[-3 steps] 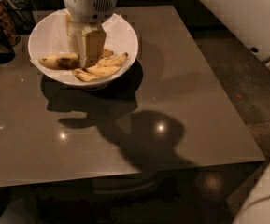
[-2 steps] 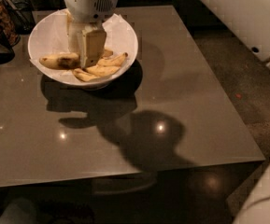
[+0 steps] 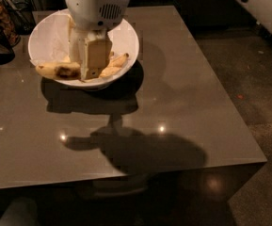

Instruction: Pick banana from white bowl

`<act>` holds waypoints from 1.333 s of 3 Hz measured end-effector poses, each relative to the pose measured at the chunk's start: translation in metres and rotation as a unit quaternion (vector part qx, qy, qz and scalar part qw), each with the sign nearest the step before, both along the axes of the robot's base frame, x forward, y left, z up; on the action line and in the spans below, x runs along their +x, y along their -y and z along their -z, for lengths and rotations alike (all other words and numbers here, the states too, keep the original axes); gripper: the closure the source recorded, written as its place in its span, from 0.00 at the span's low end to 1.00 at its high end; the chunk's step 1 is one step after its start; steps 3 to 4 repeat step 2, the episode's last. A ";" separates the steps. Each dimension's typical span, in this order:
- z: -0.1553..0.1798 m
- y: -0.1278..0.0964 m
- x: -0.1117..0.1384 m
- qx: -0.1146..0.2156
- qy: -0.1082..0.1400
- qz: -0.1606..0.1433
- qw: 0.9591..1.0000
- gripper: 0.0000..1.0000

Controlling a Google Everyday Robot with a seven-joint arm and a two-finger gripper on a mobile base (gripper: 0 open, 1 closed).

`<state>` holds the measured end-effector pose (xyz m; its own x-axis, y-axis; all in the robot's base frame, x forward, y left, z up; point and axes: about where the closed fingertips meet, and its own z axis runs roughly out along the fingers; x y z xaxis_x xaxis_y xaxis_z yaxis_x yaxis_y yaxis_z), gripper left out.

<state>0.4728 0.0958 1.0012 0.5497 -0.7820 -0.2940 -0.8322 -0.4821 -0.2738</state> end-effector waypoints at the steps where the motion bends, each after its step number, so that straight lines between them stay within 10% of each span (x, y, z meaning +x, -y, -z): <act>1: -0.009 -0.001 -0.048 0.008 -0.013 0.005 1.000 1.00; 4: -0.009 -0.001 -0.048 0.008 -0.013 0.005 1.000 1.00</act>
Offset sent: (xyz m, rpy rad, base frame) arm -0.0740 -0.0020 0.0096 0.0022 0.0563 -0.0051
